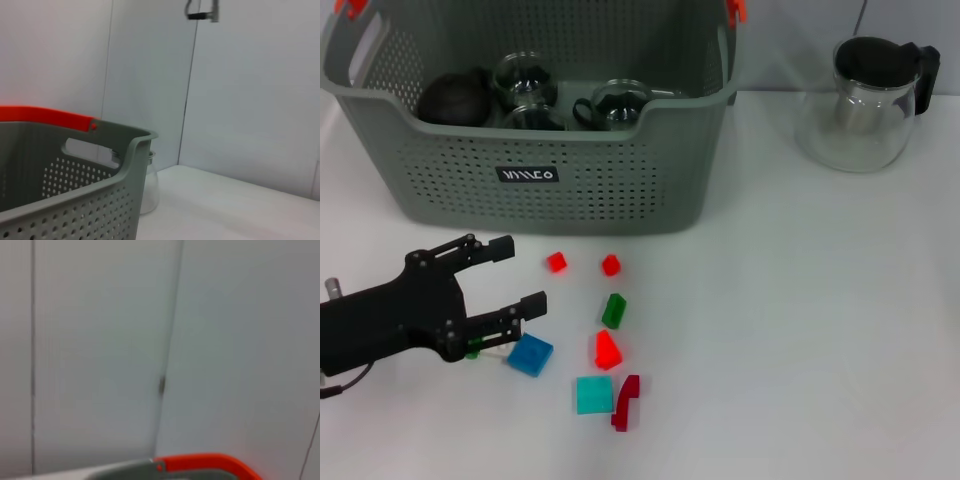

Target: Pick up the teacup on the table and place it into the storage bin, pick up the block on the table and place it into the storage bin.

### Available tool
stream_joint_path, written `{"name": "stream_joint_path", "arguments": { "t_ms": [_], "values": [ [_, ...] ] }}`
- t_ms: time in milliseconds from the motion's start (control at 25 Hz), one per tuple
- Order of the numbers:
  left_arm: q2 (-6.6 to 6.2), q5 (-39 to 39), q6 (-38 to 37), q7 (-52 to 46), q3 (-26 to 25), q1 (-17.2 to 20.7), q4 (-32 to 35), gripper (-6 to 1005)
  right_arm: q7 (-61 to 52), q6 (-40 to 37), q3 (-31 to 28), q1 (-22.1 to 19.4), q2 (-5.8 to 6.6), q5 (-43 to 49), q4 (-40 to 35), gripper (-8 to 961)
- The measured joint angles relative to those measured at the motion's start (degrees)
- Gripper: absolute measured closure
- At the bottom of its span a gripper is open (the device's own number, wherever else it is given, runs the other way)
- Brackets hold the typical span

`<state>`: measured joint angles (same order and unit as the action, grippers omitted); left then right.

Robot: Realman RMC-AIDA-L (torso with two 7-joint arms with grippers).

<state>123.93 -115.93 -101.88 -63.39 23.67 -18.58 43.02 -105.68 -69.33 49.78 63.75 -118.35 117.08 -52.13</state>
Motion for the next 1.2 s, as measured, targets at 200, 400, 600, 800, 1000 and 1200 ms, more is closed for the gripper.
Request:
{"name": "stream_joint_path", "arguments": {
  "t_ms": [200, 400, 600, 800, 1000, 1200],
  "values": [
    [-0.01, 0.13, -0.34, -0.02, 0.21, -0.41, -0.10, 201, 0.26, 8.34, 5.21, 2.36, -0.92, 3.42, 4.51, 496],
    [0.03, 0.37, -0.47, -0.05, 0.22, -0.50, -0.13, 201, 0.36, 10.45, 6.84, 2.44, -0.58, 3.37, 6.13, 255],
    [0.04, 0.50, -1.50, -0.08, -0.13, -0.53, -0.13, 201, 2.68, 0.51, 6.04, -1.16, 0.36, -2.12, 1.54, 92],
    [-0.07, 0.52, -2.03, -0.14, -0.60, -0.57, -0.08, 201, 6.94, -17.74, 6.18, -8.23, 2.02, -10.09, -4.09, 37],
    [-0.22, 0.39, -2.09, -0.16, -0.72, -0.59, -0.10, 202, 7.94, -29.29, 7.29, -14.46, 2.31, -7.94, -7.87, 32],
    [-0.24, 0.52, -1.89, -0.05, -0.79, -0.52, -0.13, 202, 7.65, -31.37, 8.10, -18.03, 0.92, 0.06, -8.24, 33]
  ]
}}
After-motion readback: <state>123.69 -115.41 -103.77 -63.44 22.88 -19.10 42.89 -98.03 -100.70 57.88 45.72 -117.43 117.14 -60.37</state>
